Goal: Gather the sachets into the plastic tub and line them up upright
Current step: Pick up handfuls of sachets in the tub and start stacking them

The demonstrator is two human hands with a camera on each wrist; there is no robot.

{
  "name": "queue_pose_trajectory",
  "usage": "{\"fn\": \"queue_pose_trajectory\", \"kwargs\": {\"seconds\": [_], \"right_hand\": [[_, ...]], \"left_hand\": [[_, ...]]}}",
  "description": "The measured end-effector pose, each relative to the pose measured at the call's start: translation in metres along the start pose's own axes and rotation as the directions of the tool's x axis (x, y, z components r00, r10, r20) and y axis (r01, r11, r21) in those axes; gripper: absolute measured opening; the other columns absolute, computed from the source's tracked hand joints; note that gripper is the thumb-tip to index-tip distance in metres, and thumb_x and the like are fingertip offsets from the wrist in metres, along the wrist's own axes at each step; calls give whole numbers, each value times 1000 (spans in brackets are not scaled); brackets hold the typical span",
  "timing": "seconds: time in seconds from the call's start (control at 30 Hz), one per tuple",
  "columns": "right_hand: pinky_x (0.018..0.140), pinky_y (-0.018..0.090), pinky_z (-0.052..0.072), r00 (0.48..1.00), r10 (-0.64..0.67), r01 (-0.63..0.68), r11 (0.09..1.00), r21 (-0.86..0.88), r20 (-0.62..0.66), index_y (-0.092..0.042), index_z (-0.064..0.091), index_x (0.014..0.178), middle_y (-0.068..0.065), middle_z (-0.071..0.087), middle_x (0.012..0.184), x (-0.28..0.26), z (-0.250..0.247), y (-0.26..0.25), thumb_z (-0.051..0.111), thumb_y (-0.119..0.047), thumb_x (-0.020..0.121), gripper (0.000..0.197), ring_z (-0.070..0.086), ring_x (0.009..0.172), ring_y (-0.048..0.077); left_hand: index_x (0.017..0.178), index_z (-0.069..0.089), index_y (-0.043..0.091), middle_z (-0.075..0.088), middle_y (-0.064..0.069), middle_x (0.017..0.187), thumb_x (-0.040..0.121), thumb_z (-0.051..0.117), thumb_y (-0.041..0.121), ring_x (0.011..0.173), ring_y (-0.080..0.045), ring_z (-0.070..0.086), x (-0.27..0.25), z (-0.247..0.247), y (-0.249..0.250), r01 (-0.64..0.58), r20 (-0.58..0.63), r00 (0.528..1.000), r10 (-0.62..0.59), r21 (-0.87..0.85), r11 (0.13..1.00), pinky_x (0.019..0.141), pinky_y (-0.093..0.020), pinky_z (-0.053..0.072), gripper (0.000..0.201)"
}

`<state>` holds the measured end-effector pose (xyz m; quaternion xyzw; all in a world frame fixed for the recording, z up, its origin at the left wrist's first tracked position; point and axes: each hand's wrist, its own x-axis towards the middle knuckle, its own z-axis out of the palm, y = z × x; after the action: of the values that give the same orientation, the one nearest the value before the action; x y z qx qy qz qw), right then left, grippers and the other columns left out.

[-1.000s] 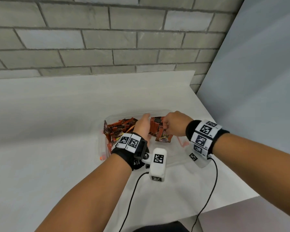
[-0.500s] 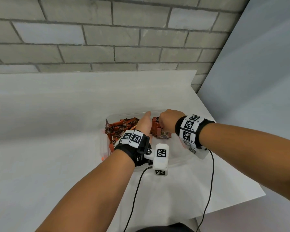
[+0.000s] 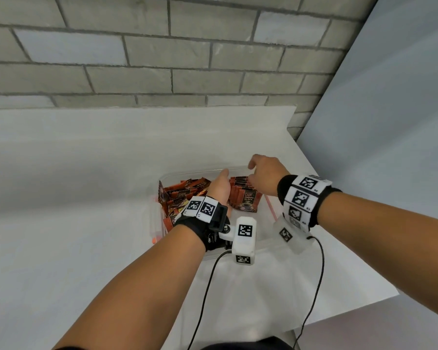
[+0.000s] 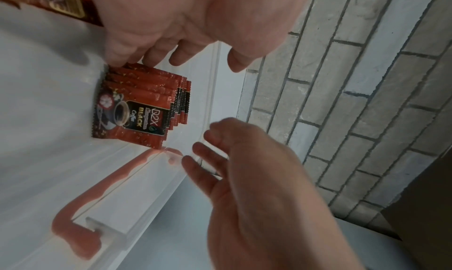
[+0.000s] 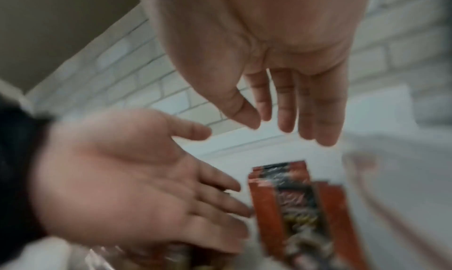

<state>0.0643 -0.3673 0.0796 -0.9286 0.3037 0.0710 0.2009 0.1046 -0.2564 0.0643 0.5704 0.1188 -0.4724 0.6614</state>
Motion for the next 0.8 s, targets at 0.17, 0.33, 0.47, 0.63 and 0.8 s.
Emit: {"fn": "queue_pose_trajectory", "kwargs": {"seconds": [0.17,0.33,0.47,0.63,0.8], "right_hand": [[101,48,44,952,288,-300,825,479,101,9,42,134,23,56,123,-22,9,0,40,-2,92,43,55,114,37],[64,27,44,927,331,-367,701,611,176,1,54,113,1,41,75,-27,17,4,40,-6,95,24,41,62,10],[51,19,36,911,378,-386,646,659,163,-12,44,70,3,47,74,-31,23,2,38,-2,93,25,41,59,10],[78,32,51,917,373,-347,572,743,142,-9,45,107,0,46,84,-28,27,1,41,1,91,20,45,70,10],[62,26,41,908,370,-398,617,679,196,-7,50,87,3,46,74,-34,30,8,42,-1,90,11,43,63,13]], "left_hand": [[122,48,5,52,-15,79,101,37,44,71,-29,54,6,4,1,4,0,1000,-4,-73,997,92,-48,46,46],[138,38,-2,55,-25,122,99,34,53,110,-41,57,15,5,0,17,8,1000,-17,-107,994,100,-53,43,68],[129,47,0,60,-27,113,97,31,58,106,-40,60,29,6,-4,53,13,999,-52,-102,993,99,-54,45,68],[132,45,3,62,-26,106,92,35,64,104,-40,61,36,5,-7,101,25,995,-99,-104,989,98,-55,45,74],[142,33,-1,49,-24,134,98,35,55,119,-40,53,28,4,-4,82,30,997,-78,-158,984,102,-53,41,71]]}}
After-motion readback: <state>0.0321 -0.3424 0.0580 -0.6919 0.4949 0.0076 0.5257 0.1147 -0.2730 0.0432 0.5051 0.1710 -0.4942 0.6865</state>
